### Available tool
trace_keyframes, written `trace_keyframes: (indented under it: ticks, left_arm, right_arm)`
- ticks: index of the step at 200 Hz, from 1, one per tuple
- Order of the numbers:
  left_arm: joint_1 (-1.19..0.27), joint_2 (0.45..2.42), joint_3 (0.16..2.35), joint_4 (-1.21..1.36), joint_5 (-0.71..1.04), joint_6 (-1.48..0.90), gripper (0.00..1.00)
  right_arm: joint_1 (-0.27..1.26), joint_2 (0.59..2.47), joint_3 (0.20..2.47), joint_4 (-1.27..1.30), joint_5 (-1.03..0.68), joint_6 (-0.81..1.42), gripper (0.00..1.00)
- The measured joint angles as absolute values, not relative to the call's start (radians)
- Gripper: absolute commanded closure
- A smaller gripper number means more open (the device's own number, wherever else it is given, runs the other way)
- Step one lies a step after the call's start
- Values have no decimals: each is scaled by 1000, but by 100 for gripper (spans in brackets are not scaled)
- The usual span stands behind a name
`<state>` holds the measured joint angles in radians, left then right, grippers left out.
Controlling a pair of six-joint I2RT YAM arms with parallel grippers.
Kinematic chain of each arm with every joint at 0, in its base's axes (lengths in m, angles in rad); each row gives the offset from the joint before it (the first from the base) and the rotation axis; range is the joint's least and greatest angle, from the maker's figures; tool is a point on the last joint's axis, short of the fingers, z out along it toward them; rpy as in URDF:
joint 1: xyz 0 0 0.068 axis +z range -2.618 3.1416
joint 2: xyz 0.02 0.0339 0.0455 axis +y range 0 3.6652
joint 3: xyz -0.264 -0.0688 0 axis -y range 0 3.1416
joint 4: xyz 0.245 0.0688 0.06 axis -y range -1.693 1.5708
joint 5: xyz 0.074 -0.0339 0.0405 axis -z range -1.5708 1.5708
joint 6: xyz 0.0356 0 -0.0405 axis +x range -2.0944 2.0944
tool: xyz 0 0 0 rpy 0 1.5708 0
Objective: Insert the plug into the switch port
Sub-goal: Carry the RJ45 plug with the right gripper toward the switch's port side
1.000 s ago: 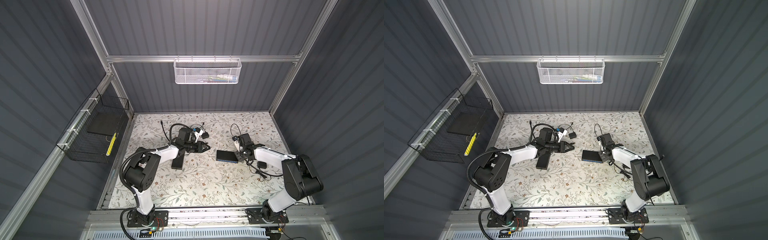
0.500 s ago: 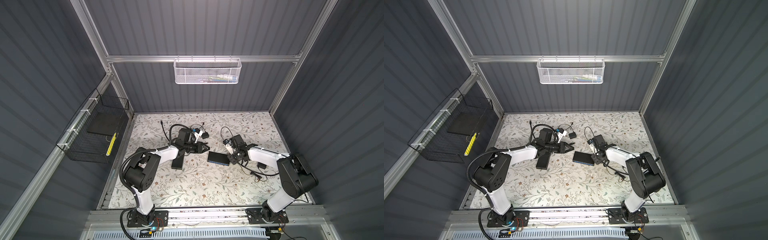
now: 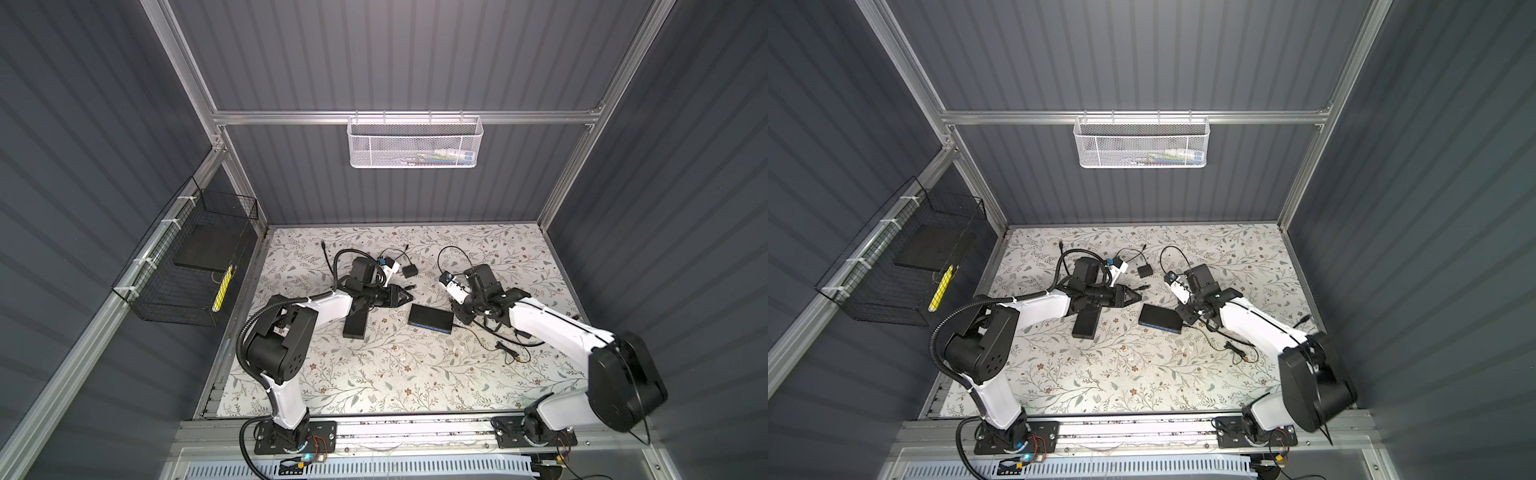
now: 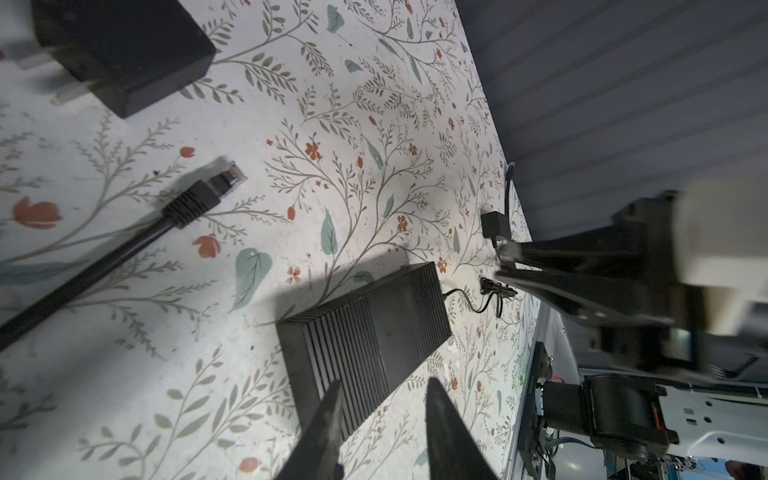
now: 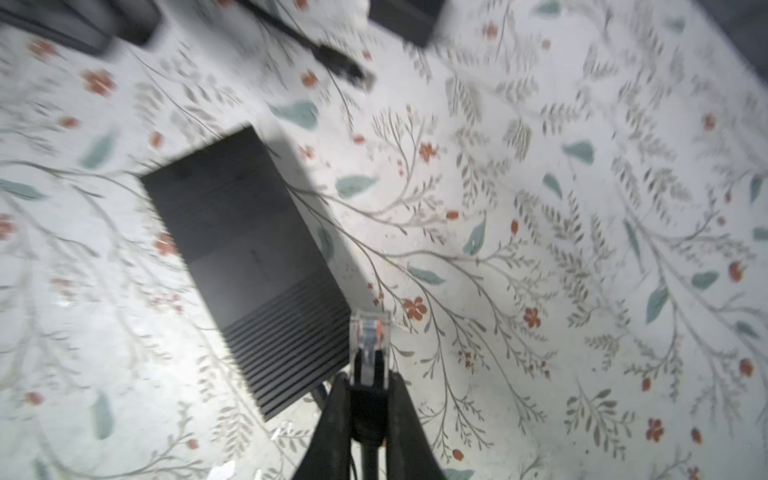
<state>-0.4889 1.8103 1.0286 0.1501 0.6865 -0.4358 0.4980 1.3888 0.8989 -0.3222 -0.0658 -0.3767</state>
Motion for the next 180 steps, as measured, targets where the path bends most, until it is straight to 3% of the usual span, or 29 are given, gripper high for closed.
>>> trace_keyframes:
  ticks: [42,112,180]
  left_arm:
    - [-481,1810,1041,150,686,-429,66]
    - [-481,1817,1056,100,671,-386,66]
    - [-504,1947,1259,26,648,-324,66]
  right_arm:
    - [617,1411,933,-367,-144,-439,100]
    - [618,1452,871,-468,-142,-427,100]
    - [618,1535,864,-504,-139,-406,100]
